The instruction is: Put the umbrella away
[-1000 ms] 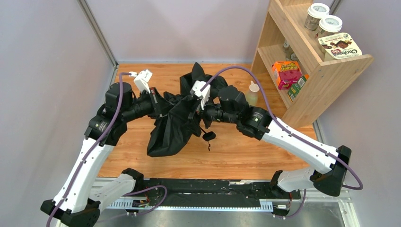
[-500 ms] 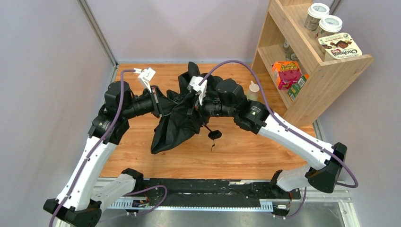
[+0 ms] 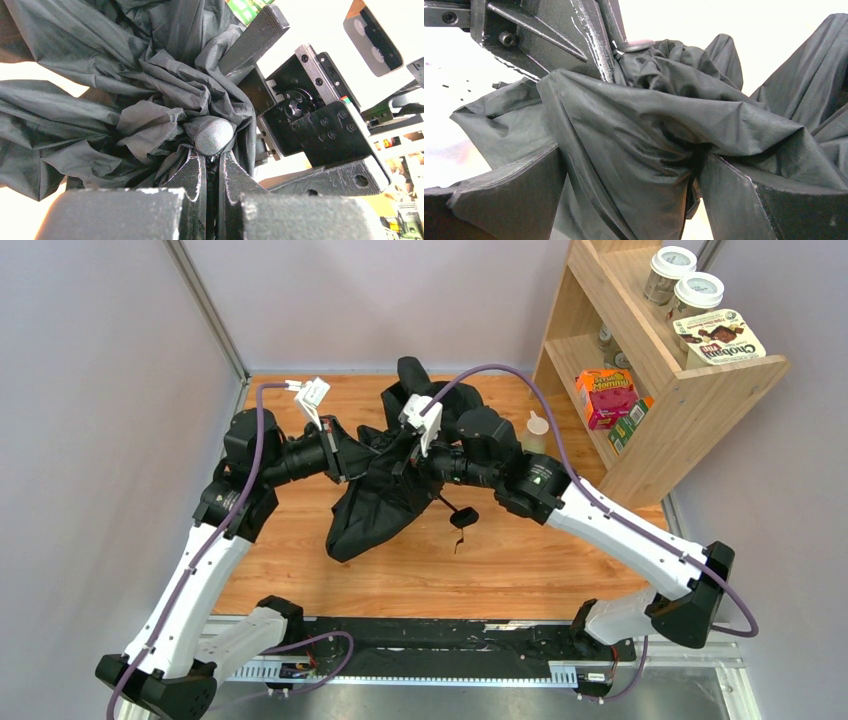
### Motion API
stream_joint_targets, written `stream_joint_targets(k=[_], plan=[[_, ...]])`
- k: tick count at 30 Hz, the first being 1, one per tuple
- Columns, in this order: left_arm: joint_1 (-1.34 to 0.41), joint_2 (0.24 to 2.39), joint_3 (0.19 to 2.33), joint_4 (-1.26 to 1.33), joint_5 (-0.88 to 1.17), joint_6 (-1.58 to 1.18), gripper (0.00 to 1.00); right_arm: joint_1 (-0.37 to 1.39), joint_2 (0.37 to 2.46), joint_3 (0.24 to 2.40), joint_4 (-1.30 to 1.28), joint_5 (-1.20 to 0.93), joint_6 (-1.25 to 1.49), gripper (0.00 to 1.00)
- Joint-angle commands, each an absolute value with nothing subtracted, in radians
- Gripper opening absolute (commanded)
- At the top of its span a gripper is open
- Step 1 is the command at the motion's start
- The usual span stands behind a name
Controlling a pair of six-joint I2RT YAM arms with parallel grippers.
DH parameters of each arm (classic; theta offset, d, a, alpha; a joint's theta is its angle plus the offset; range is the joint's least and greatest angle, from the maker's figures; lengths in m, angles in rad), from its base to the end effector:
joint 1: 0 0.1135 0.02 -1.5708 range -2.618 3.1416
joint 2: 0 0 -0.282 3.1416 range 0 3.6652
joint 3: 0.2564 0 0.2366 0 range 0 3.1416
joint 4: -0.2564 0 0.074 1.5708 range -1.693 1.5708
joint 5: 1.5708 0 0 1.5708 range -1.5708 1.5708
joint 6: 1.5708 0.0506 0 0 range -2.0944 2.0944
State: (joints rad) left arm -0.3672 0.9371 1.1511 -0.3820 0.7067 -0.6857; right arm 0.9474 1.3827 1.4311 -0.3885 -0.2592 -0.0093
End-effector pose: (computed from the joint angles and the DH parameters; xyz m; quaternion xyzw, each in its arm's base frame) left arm 0.1514 -0.0934 0.4292 0.1068 0.7431 -0.5328 0.3906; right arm 0.1698 0.2583 0.4205 -0.4390 0.6845 0.3529 0.4629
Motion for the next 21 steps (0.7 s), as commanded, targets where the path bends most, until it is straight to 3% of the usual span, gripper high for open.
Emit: stream_joint_targets(k=[1, 14, 21], plan=[[-0.408, 0.908, 1.244, -0.322, 0.893, -0.718, 0.00, 0.939, 1.339, 1.410, -0.391, -0.176, -0.048, 1.00], [-0.407, 0.957, 1.269, -0.402, 0.834, -0.684, 0.00, 0.937, 1.209, 1.396, -0.469, -0.223, -0.057, 1.00], [-0.407, 0.953, 1.275, -0.419, 0.876, -0.657, 0.00, 0.910, 1.239, 1.437, -0.485, -0.268, -0.092, 1.00]])
